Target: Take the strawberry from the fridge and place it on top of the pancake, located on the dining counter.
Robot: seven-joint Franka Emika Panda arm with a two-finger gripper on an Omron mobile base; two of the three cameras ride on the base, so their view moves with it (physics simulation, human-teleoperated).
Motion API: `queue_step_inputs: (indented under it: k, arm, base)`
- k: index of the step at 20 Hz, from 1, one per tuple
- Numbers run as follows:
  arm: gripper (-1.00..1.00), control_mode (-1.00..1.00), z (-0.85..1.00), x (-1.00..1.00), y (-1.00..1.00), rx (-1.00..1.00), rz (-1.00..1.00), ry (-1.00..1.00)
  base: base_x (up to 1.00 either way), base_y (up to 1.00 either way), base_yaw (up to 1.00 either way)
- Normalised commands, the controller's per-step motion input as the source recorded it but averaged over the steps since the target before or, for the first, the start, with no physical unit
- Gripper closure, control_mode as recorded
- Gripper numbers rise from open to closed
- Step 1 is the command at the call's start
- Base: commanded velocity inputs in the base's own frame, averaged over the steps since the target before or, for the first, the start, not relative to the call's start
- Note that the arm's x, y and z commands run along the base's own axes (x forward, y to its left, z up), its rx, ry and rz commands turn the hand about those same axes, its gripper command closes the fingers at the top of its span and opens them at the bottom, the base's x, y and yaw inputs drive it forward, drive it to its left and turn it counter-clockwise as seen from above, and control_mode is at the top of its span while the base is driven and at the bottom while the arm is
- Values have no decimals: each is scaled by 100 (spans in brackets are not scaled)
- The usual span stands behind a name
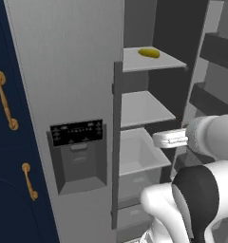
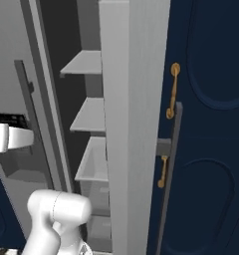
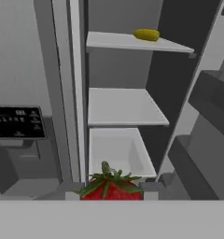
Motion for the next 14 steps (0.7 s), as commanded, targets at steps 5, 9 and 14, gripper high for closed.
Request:
queue_step_inputs:
  k: [5,9,14]
  arm:
    - [100,100,0,0,0,0,0,0]
    - [100,100,0,0,0,0,0,0]
    - [100,100,0,0,0,0,0,0]
  base:
    - [-84,5,-11]
    - [-77,8,-11]
    - [-77,9,-19]
